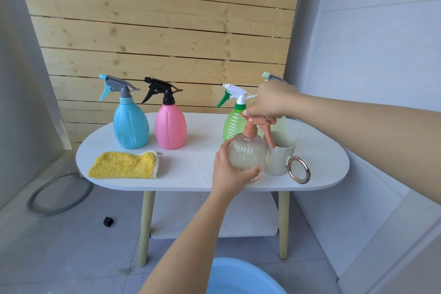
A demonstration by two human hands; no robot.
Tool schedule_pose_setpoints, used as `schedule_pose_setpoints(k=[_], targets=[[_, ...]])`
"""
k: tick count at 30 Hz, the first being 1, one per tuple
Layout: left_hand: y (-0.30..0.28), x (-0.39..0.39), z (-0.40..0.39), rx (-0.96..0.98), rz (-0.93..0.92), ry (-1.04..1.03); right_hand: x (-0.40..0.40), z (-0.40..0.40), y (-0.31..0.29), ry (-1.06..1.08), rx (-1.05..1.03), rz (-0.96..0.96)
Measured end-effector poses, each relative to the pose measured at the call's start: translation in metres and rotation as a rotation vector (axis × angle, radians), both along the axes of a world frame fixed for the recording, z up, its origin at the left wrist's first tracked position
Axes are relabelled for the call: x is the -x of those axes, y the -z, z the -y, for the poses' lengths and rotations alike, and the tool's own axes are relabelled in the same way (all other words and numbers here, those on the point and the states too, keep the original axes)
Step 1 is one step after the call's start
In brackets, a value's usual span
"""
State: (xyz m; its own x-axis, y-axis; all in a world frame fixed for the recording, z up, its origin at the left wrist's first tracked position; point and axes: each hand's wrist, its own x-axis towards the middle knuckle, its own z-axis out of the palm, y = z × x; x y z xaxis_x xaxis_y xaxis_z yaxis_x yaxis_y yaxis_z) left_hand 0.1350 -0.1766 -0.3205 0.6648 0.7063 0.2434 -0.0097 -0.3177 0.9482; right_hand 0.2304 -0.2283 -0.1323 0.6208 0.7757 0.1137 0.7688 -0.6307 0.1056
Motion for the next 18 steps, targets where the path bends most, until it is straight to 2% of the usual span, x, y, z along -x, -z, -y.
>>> schedule_pose_setpoints(k=[5, 8, 11, 16, 18], targets=[[0.0, 0.001, -0.001, -0.003, -0.001, 0.003, 0.002, 0.001, -0.004, -0.01, 0.008, -0.265], [-0.001, 0.001, -0.001, -0.01, -0.002, -0.003, -0.007, 0.015, -0.013, -0.144, 0.045, -0.504], [-0.002, 0.001, -0.001, -0.013, -0.005, -0.004, -0.018, 0.034, -0.024, -0.269, 0.038, -0.653], [-0.002, 0.002, -0.001, 0.007, -0.007, 0.007, -0.032, 0.037, -0.033, -0.301, 0.226, -0.749], [-0.002, 0.002, -0.001, 0.007, -0.005, 0.008, -0.033, 0.036, -0.032, -0.302, 0.259, -0.722]])
